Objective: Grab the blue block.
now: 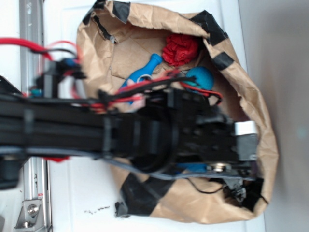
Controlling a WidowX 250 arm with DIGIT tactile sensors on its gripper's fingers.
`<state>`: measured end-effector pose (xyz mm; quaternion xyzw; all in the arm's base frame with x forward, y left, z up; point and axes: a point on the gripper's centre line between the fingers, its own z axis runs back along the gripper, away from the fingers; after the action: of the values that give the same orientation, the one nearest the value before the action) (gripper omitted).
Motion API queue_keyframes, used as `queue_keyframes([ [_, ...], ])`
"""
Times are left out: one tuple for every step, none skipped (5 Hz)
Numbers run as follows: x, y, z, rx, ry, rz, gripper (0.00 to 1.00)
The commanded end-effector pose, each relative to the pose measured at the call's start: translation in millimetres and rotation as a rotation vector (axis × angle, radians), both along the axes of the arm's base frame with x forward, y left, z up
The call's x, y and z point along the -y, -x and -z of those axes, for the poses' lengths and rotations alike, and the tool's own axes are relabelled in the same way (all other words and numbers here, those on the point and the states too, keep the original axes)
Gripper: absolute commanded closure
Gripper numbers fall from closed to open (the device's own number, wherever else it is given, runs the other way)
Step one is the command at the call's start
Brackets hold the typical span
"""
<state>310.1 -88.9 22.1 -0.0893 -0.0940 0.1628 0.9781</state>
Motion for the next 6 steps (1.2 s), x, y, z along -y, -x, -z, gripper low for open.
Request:
queue_keyframes([
  [-38.4,16.3,-43.7,0.094,0.003,-0.172,1.00],
  [-77.5,13.0,-73.5,0.148,0.021,-0.274,1.00],
  [-96.7,0.8,-103.9,0.127,0.070,-0.190,1.00],
  [-92.4,0.6,-127.6,0.070,0.033,-0.103,1.00],
  [-79.0,5.9,-134.2,0.069,0.045,-0.045,1.00],
  [-69.6,9.2,-130.6,0.092,0.045,-0.018,1.00],
])
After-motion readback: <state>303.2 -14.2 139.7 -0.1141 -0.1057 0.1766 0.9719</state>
